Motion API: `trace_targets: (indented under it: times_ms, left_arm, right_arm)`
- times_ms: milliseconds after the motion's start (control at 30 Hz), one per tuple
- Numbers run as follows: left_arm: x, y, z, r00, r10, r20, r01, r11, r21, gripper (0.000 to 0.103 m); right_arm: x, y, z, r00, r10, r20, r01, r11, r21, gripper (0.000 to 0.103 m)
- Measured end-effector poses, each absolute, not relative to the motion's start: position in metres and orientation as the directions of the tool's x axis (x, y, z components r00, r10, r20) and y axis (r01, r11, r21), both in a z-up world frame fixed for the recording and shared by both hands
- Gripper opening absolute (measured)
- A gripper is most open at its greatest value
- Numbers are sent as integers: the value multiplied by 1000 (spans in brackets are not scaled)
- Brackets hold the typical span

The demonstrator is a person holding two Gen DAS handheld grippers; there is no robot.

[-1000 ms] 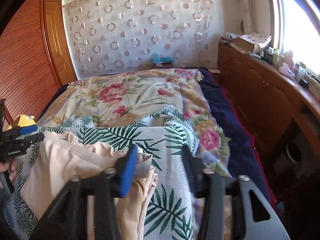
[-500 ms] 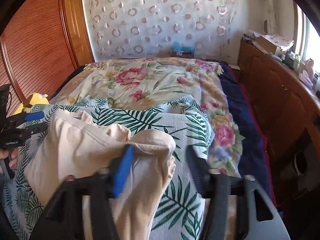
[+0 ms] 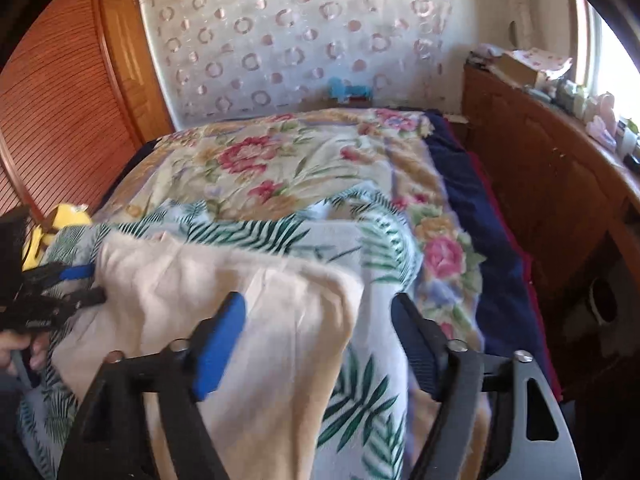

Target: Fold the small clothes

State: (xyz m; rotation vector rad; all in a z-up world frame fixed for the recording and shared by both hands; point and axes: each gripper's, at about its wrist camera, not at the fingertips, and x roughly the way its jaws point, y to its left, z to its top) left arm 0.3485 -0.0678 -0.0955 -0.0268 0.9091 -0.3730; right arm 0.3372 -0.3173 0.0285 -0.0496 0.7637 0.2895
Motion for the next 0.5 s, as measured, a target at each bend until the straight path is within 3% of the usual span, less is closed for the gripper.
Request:
trace_targets:
  times_ms: [167, 300, 367, 433, 500]
  left_arm:
    - [353, -74, -95, 528, -397, -751, 336, 910, -244, 35]
    - [355, -74, -94, 510, -433, -743, 343, 895, -286, 24]
    - [357, -73, -94, 503, -450, -738, 343, 888, -307, 15]
    - [357, -72, -93, 502, -463, -730, 347, 881, -321, 13]
    - [355, -73, -89, 510, -467, -723, 355, 879, -318, 11]
  right_arm:
    - [345, -326, 13, 626, 238, -743, -272, 959, 79, 79]
    - [350, -331, 7, 598, 282, -750, -268, 953, 145, 79]
    - [350, -332, 8, 599, 300, -742, -280, 947, 157, 68]
    - [346, -330, 7, 581, 354, -733, -320, 927, 193, 34]
    - [346, -329, 3, 566, 385, -729, -354, 912, 207, 22]
